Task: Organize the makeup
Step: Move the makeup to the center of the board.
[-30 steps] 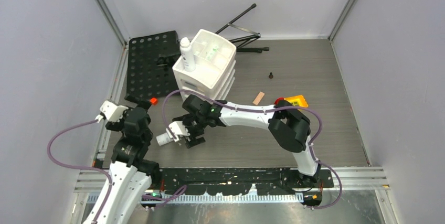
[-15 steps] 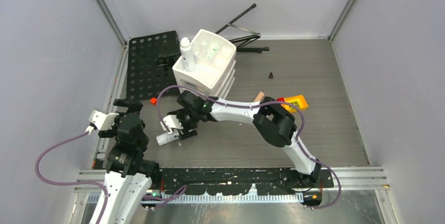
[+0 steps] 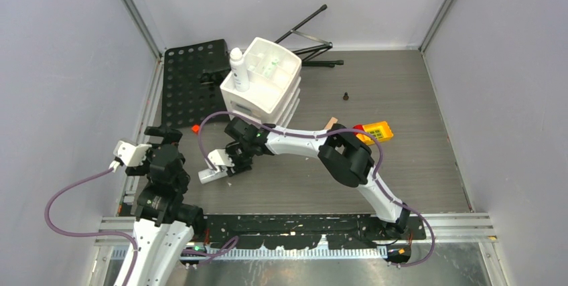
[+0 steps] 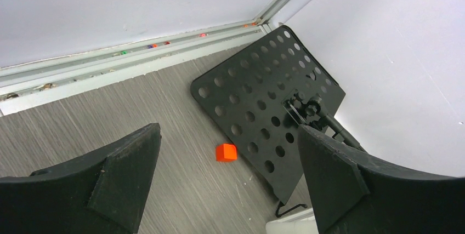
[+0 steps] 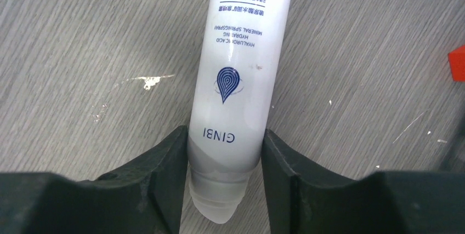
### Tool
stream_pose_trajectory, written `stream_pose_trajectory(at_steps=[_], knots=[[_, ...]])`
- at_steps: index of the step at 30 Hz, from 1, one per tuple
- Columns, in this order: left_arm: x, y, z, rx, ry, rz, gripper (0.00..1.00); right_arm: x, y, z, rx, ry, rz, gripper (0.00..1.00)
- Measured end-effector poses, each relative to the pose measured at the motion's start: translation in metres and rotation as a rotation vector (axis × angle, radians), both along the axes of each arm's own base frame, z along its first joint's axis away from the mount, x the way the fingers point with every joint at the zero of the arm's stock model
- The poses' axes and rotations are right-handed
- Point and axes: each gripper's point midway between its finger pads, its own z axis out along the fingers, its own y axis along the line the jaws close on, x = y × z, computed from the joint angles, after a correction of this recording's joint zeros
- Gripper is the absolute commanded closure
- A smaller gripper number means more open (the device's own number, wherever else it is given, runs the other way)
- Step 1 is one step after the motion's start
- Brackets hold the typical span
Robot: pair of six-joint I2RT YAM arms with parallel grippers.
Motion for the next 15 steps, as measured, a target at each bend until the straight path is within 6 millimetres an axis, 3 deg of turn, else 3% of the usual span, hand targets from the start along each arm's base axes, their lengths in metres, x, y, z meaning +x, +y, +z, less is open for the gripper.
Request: stream_pose_trajectory(at_steps=[6,9,15], knots=[[0.001,0.0,-0.001,0.002,0.005,-0.001,0.03,0.0,-0.002,-0.001,-0.001,-0.004,-0.005,0.67],[0.001,-0.001,-0.001,0.003,0.005,-0.002,0.04,-0.004,-0.017,-0.001,-0.008,-0.017,-0.018,0.73],[0.007,-0.004,-0.004,0.012,0.026,-0.024,0.04,-0.03,-0.104,-0.002,-0.113,-0.031,-0.113,0.74]])
